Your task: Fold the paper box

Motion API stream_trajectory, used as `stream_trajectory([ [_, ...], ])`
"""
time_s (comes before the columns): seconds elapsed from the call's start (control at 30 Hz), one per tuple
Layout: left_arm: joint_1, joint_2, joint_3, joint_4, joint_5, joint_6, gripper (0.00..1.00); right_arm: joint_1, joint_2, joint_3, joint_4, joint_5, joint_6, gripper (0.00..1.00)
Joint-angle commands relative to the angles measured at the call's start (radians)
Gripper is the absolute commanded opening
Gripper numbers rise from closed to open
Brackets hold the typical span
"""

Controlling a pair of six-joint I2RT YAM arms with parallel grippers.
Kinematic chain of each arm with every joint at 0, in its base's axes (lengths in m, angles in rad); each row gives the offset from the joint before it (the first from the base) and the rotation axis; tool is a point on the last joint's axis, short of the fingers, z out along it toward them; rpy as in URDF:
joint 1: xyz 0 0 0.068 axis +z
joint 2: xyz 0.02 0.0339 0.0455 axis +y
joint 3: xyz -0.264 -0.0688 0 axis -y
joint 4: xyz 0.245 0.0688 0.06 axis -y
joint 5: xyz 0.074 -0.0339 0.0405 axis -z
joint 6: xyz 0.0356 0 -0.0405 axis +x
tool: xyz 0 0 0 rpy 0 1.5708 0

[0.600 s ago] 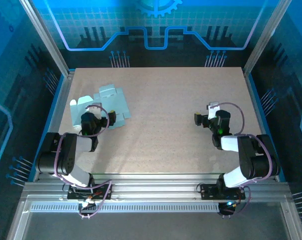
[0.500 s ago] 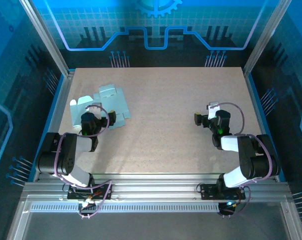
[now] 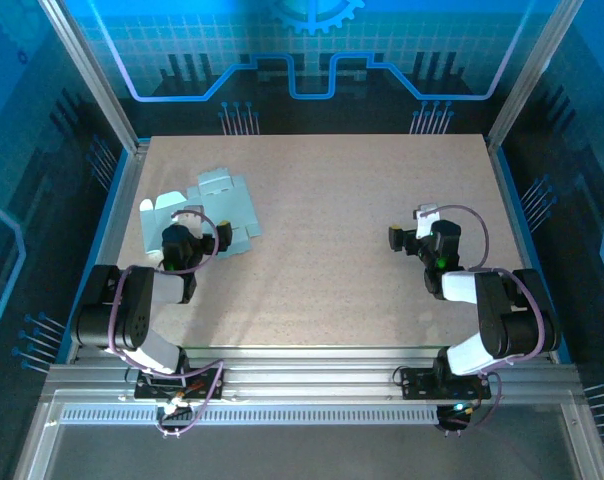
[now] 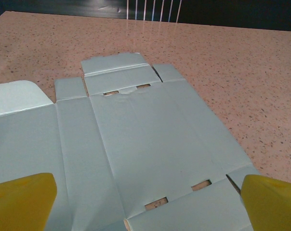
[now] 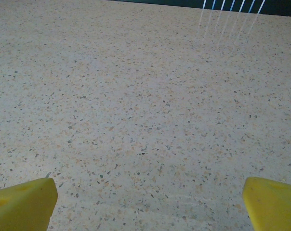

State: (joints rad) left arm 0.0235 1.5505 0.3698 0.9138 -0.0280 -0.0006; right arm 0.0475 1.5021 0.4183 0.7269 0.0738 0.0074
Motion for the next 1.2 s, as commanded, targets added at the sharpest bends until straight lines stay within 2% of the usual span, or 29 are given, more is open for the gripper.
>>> stream_trajectory([
  [0.0,-0.003,0.001,0.013,0.008,0.023,-0.006,0.99,0.01,0.001,0.013,0.025,0.003,-0.007,1.0],
  [0.1,-0.006,-0.036,-0.028,0.056,0.022,-0.004,0.99,0.01,-0.003,0.013,0.025,-0.004,-0.008,1.0],
  [0.2,-0.01,-0.149,-0.053,0.003,-0.02,-0.008,0.99,0.012,-0.049,0.027,-0.037,-0.023,-0.016,1.0],
  [0.3,-0.036,-0.303,-0.029,-0.165,-0.112,-0.022,0.99,0.032,-0.124,0.068,-0.168,-0.008,-0.032,1.0],
  [0.37,-0.039,-0.386,0.024,-0.298,-0.128,-0.067,0.99,0.088,-0.171,0.09,-0.223,0.044,-0.084,1.0],
  [0.47,-0.04,-0.401,0.138,-0.482,-0.164,-0.144,0.99,0.156,-0.226,0.15,-0.318,0.069,-0.112,1.0],
  [0.57,-0.037,-0.317,0.279,-0.663,-0.193,-0.24,0.99,0.238,-0.251,0.22,-0.4,0.051,-0.154,1.0],
  [0.7,-0.034,-0.149,0.442,-0.816,-0.214,-0.335,0.99,0.367,-0.237,0.292,-0.446,0.035,-0.187,1.0],
  [0.83,-0.03,0.027,0.603,-0.958,-0.181,-0.406,0.98,0.479,-0.204,0.342,-0.451,0.01,-0.189,1.0],
  [0.97,-0.028,0.183,0.737,-1.098,-0.158,-0.472,0.82,0.527,-0.18,0.378,-0.487,-0.009,-0.176,1.0],
  [1.03,-0.028,0.251,0.789,-1.151,-0.141,-0.502,0.7,0.534,-0.173,0.387,-0.493,-0.022,-0.165,1.0],
  [1.17,-0.03,0.328,0.814,-1.152,-0.065,-0.549,0.63,0.534,-0.169,0.386,-0.497,-0.03,-0.155,1.0],
])
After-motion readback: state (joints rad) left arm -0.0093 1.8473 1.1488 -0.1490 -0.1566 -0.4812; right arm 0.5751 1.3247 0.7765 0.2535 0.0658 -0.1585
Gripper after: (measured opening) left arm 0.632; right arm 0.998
